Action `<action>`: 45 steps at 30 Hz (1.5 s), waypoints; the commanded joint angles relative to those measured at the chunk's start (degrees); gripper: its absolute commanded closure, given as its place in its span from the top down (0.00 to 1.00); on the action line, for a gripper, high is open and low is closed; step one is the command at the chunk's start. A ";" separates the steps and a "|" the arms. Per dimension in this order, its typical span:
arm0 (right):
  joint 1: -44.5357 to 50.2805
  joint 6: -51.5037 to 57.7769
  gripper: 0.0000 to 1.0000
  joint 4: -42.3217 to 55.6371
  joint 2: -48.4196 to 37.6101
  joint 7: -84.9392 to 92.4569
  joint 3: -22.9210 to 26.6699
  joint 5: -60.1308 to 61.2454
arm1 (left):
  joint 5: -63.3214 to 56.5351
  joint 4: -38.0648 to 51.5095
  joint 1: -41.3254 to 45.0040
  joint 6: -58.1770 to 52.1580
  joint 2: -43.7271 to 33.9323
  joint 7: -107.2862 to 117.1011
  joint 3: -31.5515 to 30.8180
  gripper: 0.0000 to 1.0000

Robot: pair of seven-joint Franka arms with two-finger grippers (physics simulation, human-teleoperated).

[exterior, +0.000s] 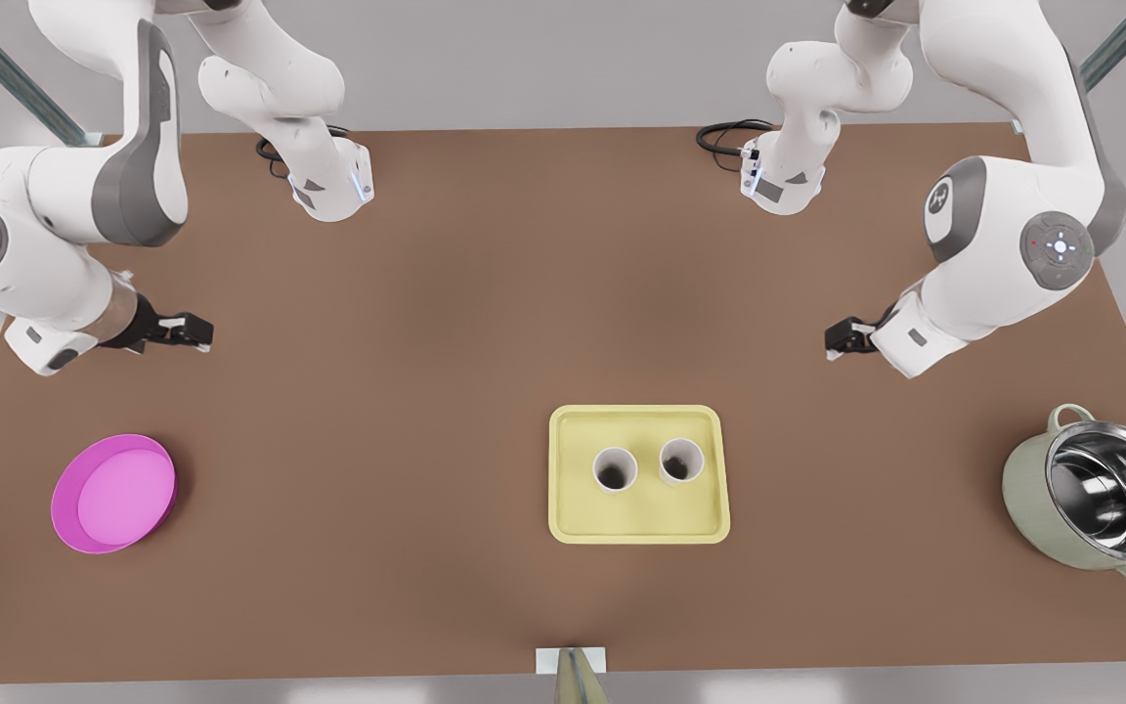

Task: Use the left arm to pick up the white IKEA cup from the tray and place it on the middle-left position; use the right arm to pick up the white IKEA cup from the tray and place it on the middle-right position

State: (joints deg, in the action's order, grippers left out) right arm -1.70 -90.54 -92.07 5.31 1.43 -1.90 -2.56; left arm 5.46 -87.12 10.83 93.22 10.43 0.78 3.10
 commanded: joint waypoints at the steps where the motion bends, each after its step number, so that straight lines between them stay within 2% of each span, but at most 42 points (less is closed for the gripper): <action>1: 0.91 -1.13 1.00 0.05 -0.04 -1.17 0.06 0.28 | -0.80 -0.25 -0.28 1.44 -0.24 -1.13 0.06 1.00; 5: 3.01 -1.30 1.00 0.05 1.81 -3.62 -1.17 0.01 | -1.33 -0.07 0.51 1.97 1.43 -1.57 -0.20 1.00; 6: 9.41 -2.61 1.00 0.05 4.96 -11.86 -1.35 -0.08 | -2.20 0.19 2.97 2.06 2.40 -1.22 -0.20 1.00; 8: 17.07 -12.54 1.00 0.05 10.50 -21.89 -1.44 0.19 | -4.76 -0.07 4.99 1.97 2.84 0.71 -0.29 1.00; 12: 22.97 -25.91 1.00 0.13 20.44 -30.52 -1.35 0.01 | -5.55 0.28 8.59 1.97 3.63 7.12 -0.29 1.00; 14: 23.06 -28.46 1.00 6.81 27.20 -34.48 -3.19 0.01 | -5.02 0.54 12.90 3.11 6.00 14.25 -0.20 1.00; 17: 24.38 -28.64 1.00 16.21 34.33 -36.32 -3.90 0.01 | -5.29 0.72 8.87 10.22 10.83 13.02 0.59 1.00; 18: 24.64 -29.42 1.00 19.29 36.44 -36.41 -3.90 0.01 | -4.58 0.90 4.65 11.20 11.19 5.04 0.59 1.00; 19: 24.64 -35.05 1.00 19.38 37.58 -36.59 -4.51 0.01 | -4.58 0.90 2.71 10.58 10.66 2.74 0.59 1.00; 20: 24.64 -35.84 1.00 19.73 38.11 -36.59 -5.74 0.01 | -4.76 0.81 2.62 6.82 9.00 2.65 0.68 1.00; 24: 27.54 -35.93 1.00 20.61 38.72 -37.82 -6.09 0.01 | -1.51 1.95 2.18 6.19 5.74 2.83 2.79 1.00; 27: 29.21 -39.44 1.00 20.97 40.39 -37.99 -6.18 0.01 | -2.03 1.78 2.62 6.19 6.35 3.00 2.43 1.00; 35: 33.87 -39.80 1.00 21.14 41.71 -38.44 -6.18 -0.08 | -2.12 1.51 2.44 6.19 6.27 3.09 2.52 1.00; 39: 34.84 -48.58 1.00 21.49 42.50 -38.00 -6.18 -0.25 | -2.21 1.51 2.80 6.36 6.53 3.09 2.26 1.00; 45: 34.22 -52.98 1.00 23.25 43.99 -33.69 -5.57 -2.36 | -6.16 1.95 3.24 6.10 5.56 4.76 2.70 1.00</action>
State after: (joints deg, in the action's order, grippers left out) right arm 32.74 -138.99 -68.81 49.41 -31.17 -7.50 -4.62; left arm 0.53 -85.25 14.28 99.50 16.37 4.46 5.57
